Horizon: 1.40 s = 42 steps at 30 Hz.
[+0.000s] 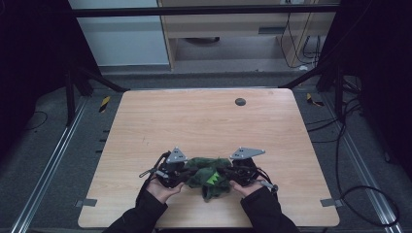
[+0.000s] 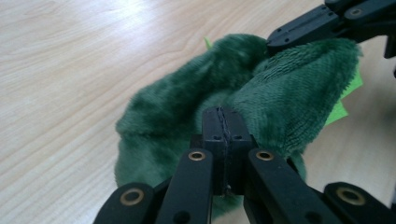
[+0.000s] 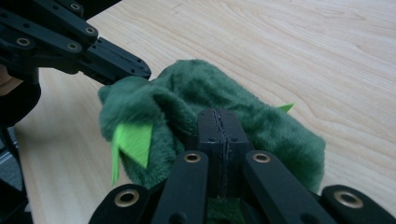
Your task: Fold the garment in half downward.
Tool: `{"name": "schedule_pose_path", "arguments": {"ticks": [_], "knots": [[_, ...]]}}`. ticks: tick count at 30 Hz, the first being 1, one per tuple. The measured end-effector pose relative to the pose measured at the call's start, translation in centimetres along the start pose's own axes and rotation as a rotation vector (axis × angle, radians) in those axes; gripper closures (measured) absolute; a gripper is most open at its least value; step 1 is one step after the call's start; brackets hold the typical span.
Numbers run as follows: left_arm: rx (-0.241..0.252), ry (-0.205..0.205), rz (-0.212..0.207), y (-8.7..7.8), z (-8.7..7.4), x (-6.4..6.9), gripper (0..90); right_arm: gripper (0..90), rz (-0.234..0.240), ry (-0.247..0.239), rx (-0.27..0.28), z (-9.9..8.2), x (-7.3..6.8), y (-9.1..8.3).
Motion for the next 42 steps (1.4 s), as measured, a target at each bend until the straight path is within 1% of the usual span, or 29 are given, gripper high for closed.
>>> {"name": "schedule_pose_path", "arguments": {"ticks": [2,4,8,10,11,12,15,16,18,22,23,27,33,36,38,39,41,42], "knots": [[-0.007,0.011,0.003,-0.2,-0.4,0.3,89.7,89.9,0.003,-0.003,0.000,-0.3,-0.1,-0.1],[-0.011,0.009,0.000,-0.2,-0.8,0.5,89.8,89.8,-0.001,-0.004,-0.005,-0.6,-0.2,-0.2],[-0.032,0.018,0.003,0.2,-1.7,1.0,89.7,89.8,0.002,-0.004,-0.018,-1.2,-0.5,-0.2],[-0.041,0.017,-0.001,0.3,-2.1,1.2,89.7,89.7,0.006,-0.011,-0.032,-1.8,-0.8,0.0],[-0.044,0.014,-0.001,0.4,-2.2,1.2,89.7,89.7,0.006,-0.011,-0.032,-1.8,-0.8,0.0],[-0.054,0.016,-0.003,0.5,-2.6,1.3,89.7,89.5,0.007,-0.014,-0.040,-2.1,-1.0,0.0],[-0.063,0.012,-0.007,0.8,-2.9,1.4,89.7,89.3,0.011,-0.013,-0.039,-2.4,-1.2,-0.1],[-0.075,0.010,-0.005,1.0,-3.2,1.3,89.7,89.2,0.014,-0.012,-0.043,-2.7,-1.3,-0.1],[-0.083,0.010,-0.004,1.1,-3.4,1.3,89.8,89.2,0.013,-0.012,-0.045,-2.8,-1.3,0.0],[-0.105,0.002,0.003,1.8,-3.8,1.1,89.8,89.4,0.019,-0.012,-0.068,-3.5,-1.4,0.4],[-0.117,0.007,0.008,2.1,-4.0,1.0,89.8,89.5,0.016,-0.010,-0.076,-3.7,-1.3,0.6],[-0.129,0.006,0.014,2.5,-4.2,1.0,89.8,89.5,0.010,-0.015,-0.087,-3.9,-1.2,0.9],[-0.146,0.018,0.022,2.9,-4.4,1.1,89.8,89.6,0.014,-0.016,-0.101,-4.5,-1.0,1.4],[-0.140,0.012,0.022,2.9,-4.5,1.0,89.7,89.5,0.017,-0.014,-0.100,-4.5,-1.0,1.5],[-0.125,0.003,0.024,2.6,-4.4,1.0,89.7,89.0,0.021,-0.009,-0.093,-4.4,-1.0,1.3],[-0.113,0.003,0.027,2.3,-4.2,0.9,89.4,87.7,0.027,-0.009,-0.073,-4.1,-1.0,0.9],[-0.087,-0.003,0.034,1.7,-3.9,0.7,88.1,87.2,0.023,-0.006,-0.063,-3.9,-0.9,0.7],[-0.070,-0.006,0.041,1.4,-3.8,0.5,85.0,85.8,0.019,0.001,-0.034,-3.5,-0.8,0.0]]}}
Point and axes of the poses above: each handheld gripper's, and its own axes: y roughly forward along the jaws, z roughly out of its top, x roughly to its right, the point moved 9 cm from there along y, roughly forward along the jaws, and after that the axes turned 15 degrees about -x, right-handed, at the moved point
